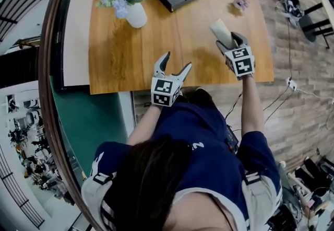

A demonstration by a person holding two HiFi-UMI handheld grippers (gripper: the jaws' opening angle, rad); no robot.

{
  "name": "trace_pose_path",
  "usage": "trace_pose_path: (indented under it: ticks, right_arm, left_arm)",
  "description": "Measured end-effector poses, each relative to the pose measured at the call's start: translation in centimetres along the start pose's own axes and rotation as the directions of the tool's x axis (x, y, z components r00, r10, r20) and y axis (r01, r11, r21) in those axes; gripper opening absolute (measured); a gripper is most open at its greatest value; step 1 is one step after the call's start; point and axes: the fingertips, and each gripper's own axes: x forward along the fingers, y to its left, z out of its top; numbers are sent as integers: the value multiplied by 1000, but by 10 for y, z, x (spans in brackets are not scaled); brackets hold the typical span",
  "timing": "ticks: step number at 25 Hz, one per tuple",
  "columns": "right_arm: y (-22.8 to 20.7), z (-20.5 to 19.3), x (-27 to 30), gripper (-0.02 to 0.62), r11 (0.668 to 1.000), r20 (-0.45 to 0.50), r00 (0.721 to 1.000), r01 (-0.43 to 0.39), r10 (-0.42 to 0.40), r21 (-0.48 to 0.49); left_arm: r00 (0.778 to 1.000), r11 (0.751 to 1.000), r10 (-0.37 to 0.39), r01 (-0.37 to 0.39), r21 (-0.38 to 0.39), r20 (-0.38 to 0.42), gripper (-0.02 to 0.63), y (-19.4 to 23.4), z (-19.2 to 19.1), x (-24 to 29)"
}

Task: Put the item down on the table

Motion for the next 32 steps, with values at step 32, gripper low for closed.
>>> trace_pose_path:
  ticks: [32]
  right_arm:
    - [-117,-48,102,308,978,-194,960,-208,200,-24]
  left_arm:
    - [981,980,187,-190,-53,-53,367,5,21,67]
